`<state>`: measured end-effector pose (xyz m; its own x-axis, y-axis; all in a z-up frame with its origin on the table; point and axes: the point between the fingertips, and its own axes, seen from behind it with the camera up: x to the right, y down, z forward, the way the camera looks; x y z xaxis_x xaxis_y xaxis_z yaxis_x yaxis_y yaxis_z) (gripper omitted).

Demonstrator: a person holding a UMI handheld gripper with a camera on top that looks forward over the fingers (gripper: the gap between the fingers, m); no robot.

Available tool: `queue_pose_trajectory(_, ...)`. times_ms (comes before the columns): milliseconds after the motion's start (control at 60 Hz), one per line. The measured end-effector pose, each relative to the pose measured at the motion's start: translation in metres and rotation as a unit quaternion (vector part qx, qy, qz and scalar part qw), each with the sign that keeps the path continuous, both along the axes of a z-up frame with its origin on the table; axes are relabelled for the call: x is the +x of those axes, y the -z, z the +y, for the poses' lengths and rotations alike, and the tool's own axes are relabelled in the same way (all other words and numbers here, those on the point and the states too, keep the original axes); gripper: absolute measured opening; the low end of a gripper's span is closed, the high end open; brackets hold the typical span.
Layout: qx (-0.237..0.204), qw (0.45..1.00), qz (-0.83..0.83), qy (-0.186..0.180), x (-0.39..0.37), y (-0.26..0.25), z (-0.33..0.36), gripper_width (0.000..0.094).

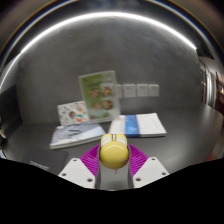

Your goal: Arrange mouse

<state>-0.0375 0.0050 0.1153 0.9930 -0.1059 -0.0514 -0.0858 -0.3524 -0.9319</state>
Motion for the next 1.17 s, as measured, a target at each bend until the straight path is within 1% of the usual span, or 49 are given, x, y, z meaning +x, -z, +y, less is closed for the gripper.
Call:
queue_pose_trajectory(50,0.011,1.0,0.005,-0.005,-0.059,-0.011,-0.007,0.0366)
queue_pose_trajectory(133,0.009,0.999,0.018,-0.03,-0.16,-0.01,-0.011,0.0365)
queue_pose_trajectory(200,-0.014,0.998,0.018,-0.054,-0.231,0.016,-0.015,0.0364)
queue_pose_trajectory(267,-0.055,0.996,0.017,-0.071,-0.28,0.047,-0.023,0.0365)
queue_pose_trajectory(317,-0.077,0.994,0.015,-0.076,-0.307,0.069,-0.026,0.0365)
queue_pose_trajectory(333,-0.078,0.994,0.012,-0.075,-0.316,0.084,-0.022,0.0365)
queue_pose_trajectory(350,-0.088,0.993,0.01,-0.073,-0.322,0.086,-0.026,0.0366)
queue_pose_trajectory(383,-0.094,0.993,0.002,-0.072,-0.33,0.096,-0.025,0.0366)
queue_pose_trajectory(517,-0.123,0.991,-0.014,-0.053,-0.343,0.126,-0.025,0.0374)
queue_pose_trajectory(533,-0.115,0.992,-0.019,-0.05,-0.342,0.124,-0.022,0.0372)
queue_pose_trajectory(550,-0.117,0.991,-0.025,-0.05,-0.342,0.125,-0.022,0.0375)
queue_pose_trajectory(600,-0.117,0.992,-0.032,-0.047,-0.341,0.124,-0.02,0.0401)
queue_pose_trajectory(633,-0.118,0.992,-0.03,-0.044,-0.34,0.124,-0.019,0.0435)
queue_pose_trajectory(700,-0.122,0.991,-0.029,-0.05,-0.34,0.125,-0.019,0.0516)
queue_pose_trajectory(750,-0.135,0.989,-0.023,-0.06,-0.34,0.125,-0.023,0.0658)
queue_pose_trajectory(800,-0.147,0.986,-0.013,-0.074,-0.338,0.122,-0.035,0.0746)
queue_pose_trajectory(833,-0.147,0.986,-0.011,-0.082,-0.336,0.117,-0.041,0.0893)
queue_pose_trajectory(850,-0.144,0.986,-0.011,-0.085,-0.334,0.113,-0.044,0.0826)
queue_pose_trajectory(867,-0.142,0.986,-0.011,-0.085,-0.331,0.11,-0.047,0.0858)
queue_pose_trajectory(900,-0.14,0.987,-0.012,-0.083,-0.323,0.103,-0.055,0.084)
queue_pose_trajectory(1000,-0.143,0.987,-0.008,-0.07,-0.29,0.088,-0.083,0.0843)
queue_pose_trajectory(1167,-0.154,0.988,-0.018,-0.017,-0.204,0.088,-0.121,0.0842)
